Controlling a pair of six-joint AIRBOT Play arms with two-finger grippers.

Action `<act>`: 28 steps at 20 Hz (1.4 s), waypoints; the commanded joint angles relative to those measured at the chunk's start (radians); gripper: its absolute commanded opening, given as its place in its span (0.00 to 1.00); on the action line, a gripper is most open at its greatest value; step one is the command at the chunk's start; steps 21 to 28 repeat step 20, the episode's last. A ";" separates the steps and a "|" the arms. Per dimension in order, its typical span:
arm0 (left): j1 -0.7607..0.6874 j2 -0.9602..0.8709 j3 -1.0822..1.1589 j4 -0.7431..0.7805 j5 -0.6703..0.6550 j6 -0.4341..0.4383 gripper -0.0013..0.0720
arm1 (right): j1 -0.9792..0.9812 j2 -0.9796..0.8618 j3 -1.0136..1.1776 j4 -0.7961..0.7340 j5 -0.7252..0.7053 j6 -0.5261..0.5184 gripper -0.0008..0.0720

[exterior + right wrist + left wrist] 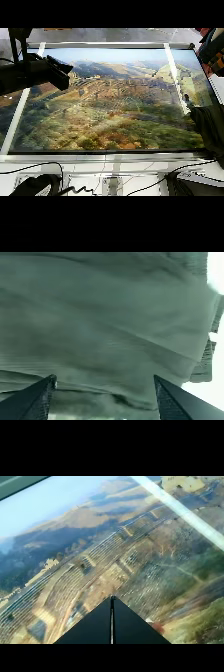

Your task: Fold the clothes and pants, and hang the long-sleeved shirts on hangers.

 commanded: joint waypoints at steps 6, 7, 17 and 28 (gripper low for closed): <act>0.001 0.000 0.000 0.000 0.001 0.000 0.04 | 0.066 0.001 -0.006 0.165 0.048 -0.158 0.07; 0.001 0.000 0.000 0.000 0.001 0.000 0.05 | 0.108 0.001 -0.014 0.185 0.044 -0.168 0.07; 0.001 0.000 0.000 0.000 0.001 0.000 0.05 | 0.863 0.026 -0.058 0.063 -0.072 -0.304 0.07; 0.001 0.000 0.000 0.001 0.001 0.000 0.05 | 1.057 0.065 -0.058 0.048 -0.101 -0.349 0.07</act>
